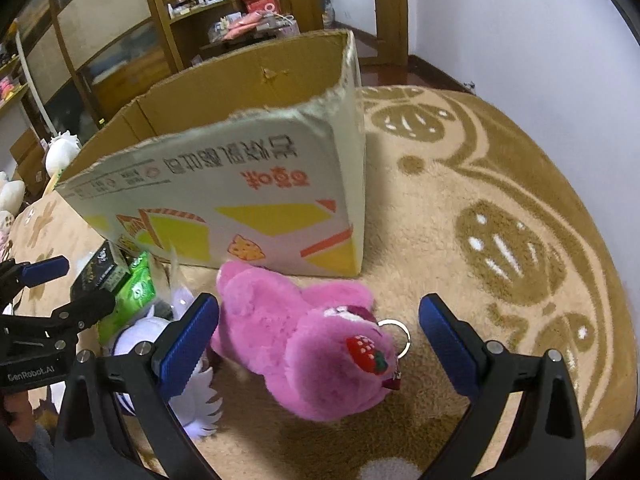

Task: Organize soft objects
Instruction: 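Grasp black Face tissue pack with left tool while right tool grasps pink bear, then carry tissue pack and pink bear over box with both tools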

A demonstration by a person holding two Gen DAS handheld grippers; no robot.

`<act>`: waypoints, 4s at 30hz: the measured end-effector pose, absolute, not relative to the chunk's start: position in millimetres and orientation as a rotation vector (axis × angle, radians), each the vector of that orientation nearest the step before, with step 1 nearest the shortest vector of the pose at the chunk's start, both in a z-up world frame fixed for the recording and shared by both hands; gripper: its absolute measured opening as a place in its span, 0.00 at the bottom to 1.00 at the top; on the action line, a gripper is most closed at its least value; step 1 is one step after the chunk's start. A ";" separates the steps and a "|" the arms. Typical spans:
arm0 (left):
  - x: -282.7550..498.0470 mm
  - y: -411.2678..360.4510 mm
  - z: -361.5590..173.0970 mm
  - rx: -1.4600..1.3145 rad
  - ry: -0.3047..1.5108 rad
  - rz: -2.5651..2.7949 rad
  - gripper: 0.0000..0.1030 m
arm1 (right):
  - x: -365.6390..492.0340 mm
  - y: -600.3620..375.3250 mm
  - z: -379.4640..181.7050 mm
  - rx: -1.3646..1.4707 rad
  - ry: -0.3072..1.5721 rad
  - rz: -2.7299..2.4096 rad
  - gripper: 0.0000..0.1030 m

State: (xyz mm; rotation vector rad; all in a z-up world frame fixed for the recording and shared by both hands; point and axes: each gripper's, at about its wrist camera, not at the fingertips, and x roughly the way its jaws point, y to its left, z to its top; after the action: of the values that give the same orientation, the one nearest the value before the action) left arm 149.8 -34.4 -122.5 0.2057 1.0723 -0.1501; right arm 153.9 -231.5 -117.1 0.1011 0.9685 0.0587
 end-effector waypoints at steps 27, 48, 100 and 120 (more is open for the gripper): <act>151.3 -27.2 -125.1 0.134 1.102 -0.157 0.52 | 170.0 -239.9 -143.4 0.156 1.044 0.093 0.94; 136.0 -6.5 -106.4 0.117 1.010 -0.068 0.51 | 147.2 -227.4 -117.4 0.110 0.979 0.119 0.74; 139.2 -11.3 6.6 0.173 0.453 0.030 0.51 | 160.8 -218.1 24.3 -0.001 0.469 0.199 0.74; 182.8 -28.0 -15.2 0.130 0.540 -0.002 0.52 | 187.2 -213.2 -0.9 0.047 0.516 0.261 0.76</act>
State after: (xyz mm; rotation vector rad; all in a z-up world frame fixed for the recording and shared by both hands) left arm 182.8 -28.0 -15.2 0.1300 0.5404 -0.0021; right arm 187.2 -213.2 -0.9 0.0467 0.5157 0.2607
